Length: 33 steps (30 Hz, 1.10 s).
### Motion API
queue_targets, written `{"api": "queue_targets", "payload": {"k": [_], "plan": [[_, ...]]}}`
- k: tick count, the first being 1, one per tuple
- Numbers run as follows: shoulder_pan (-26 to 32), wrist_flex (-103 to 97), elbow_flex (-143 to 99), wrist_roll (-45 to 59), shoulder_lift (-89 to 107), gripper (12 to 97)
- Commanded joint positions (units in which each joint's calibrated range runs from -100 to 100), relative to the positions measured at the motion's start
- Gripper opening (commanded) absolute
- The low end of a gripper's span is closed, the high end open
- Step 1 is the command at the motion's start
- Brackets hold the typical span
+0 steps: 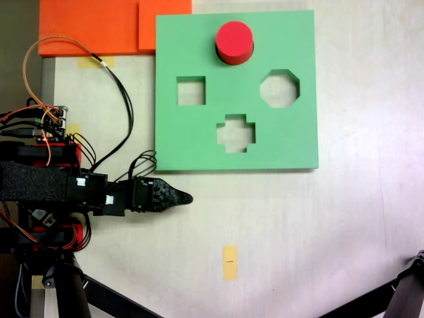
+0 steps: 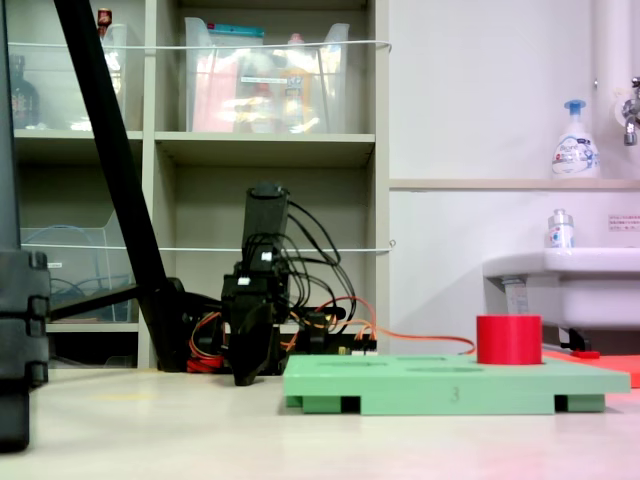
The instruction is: Put the cylinder block into the corresponding hole
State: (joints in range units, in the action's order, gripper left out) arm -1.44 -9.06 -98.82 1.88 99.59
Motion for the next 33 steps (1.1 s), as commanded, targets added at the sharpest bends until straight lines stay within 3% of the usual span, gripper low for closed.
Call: {"api": "queue_targets", "payload": {"k": [1,33], "plan": [[0.29,4.96,-1.18,-0.15,0.41,50.2],[0.29,5.64,-1.18,-0.15,0.41,50.1]]}}
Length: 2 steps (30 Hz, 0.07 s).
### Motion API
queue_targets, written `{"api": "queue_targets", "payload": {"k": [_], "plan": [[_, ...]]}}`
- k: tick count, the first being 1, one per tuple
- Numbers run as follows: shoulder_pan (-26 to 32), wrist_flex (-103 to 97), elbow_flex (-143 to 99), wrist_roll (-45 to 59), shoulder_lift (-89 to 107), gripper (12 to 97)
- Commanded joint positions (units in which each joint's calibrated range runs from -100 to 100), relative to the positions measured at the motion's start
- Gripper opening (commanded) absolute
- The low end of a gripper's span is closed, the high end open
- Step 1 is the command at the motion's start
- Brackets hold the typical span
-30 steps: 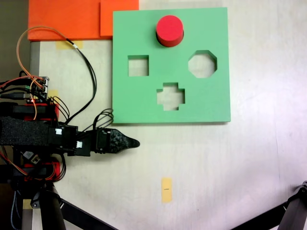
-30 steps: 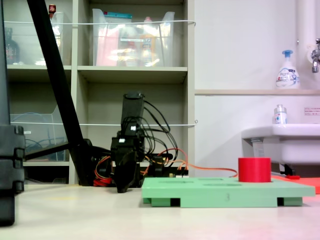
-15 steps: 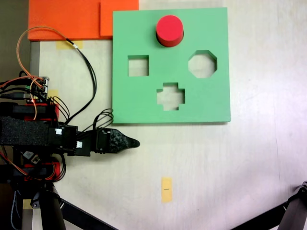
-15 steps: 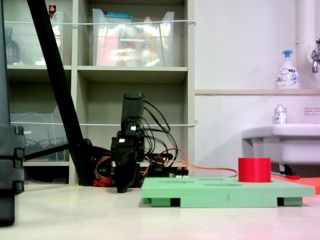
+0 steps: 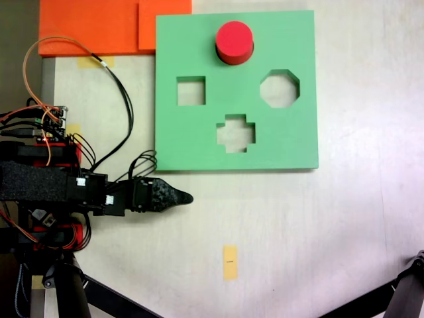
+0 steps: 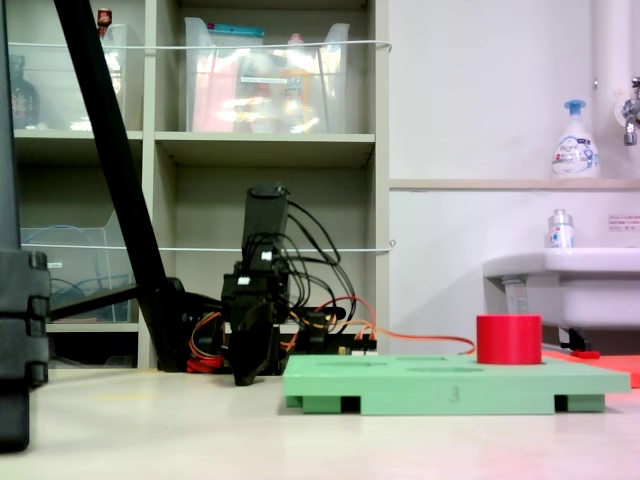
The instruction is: Put the cylinder block into the corresponding hole
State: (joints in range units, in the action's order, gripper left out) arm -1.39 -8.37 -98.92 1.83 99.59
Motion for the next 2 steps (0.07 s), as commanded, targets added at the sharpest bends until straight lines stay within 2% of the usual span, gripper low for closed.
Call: {"api": "queue_targets", "payload": {"k": [1,2], "plan": [[0.24,4.86,-1.08,-0.1,0.41,50.1],[0.24,4.86,-1.08,-0.1,0.41,50.1]]}}
